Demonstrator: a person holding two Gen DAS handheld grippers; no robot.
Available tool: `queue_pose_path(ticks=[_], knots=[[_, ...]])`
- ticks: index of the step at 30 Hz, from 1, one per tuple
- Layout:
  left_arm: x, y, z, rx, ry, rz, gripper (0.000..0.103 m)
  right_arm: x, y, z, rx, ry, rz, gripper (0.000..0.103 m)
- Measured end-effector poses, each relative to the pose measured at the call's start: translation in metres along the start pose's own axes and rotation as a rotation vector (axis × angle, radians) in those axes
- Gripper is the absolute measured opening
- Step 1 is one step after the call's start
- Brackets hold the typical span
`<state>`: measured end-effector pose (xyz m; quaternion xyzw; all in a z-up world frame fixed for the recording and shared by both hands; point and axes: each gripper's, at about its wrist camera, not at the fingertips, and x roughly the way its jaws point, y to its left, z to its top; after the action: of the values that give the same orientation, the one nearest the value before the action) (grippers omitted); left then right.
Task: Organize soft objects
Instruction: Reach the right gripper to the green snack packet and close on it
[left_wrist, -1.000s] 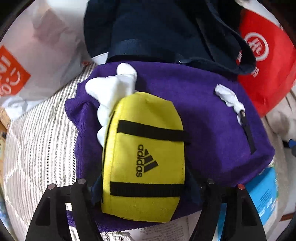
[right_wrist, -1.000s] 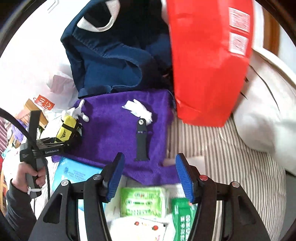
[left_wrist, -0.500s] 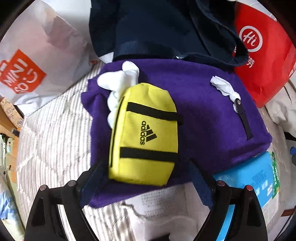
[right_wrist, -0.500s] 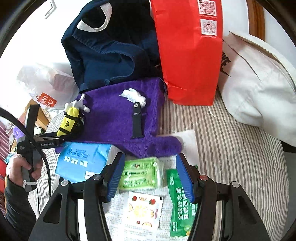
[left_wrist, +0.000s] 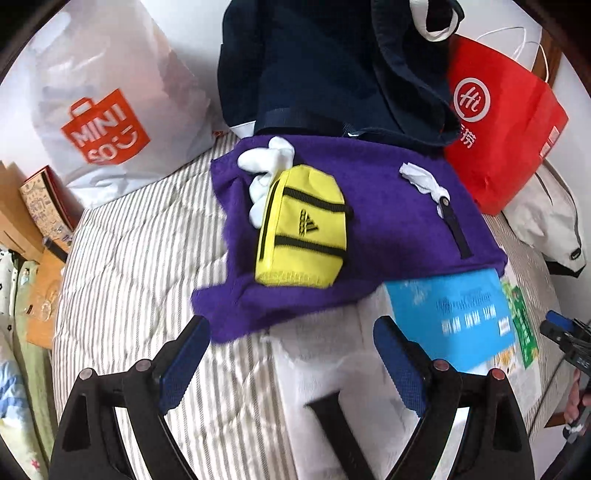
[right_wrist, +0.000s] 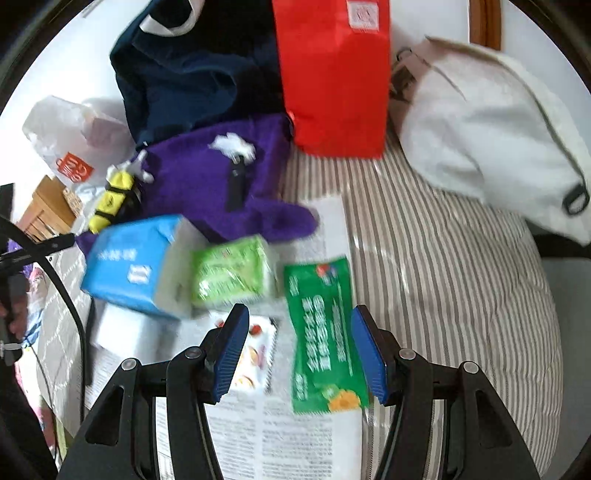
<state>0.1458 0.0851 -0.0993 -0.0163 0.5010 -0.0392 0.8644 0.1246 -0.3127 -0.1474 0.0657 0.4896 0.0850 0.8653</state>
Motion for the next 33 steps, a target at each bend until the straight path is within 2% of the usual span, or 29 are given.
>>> queue_pose_path(ticks=[5,13,15,17,20,33], knots=[[-0.002,-0.001,-0.016,-0.024,0.0,-0.015,0.09,0.02,-0.006,-0.013,-0.012,0.054,-0.029,0.057],[0.006,-0.001,-0.049,-0.059,0.033,-0.029,0.09,0.048,-0.002,-0.019,-0.064,0.091,-0.056,0.055],[0.007,-0.005,-0.058,-0.057,0.043,-0.036,0.09,0.049,0.002,-0.021,-0.104,0.064,-0.096,0.051],[0.01,-0.012,-0.066,-0.041,0.053,-0.04,0.09,0.048,0.004,-0.022,-0.129,0.05,-0.114,0.041],[0.013,-0.023,-0.076,-0.017,0.066,-0.038,0.09,0.046,-0.001,-0.02,-0.111,0.053,-0.115,0.036],[0.014,-0.056,-0.11,0.035,0.075,0.008,0.088,0.023,-0.008,-0.025,-0.048,0.013,-0.106,0.035]])
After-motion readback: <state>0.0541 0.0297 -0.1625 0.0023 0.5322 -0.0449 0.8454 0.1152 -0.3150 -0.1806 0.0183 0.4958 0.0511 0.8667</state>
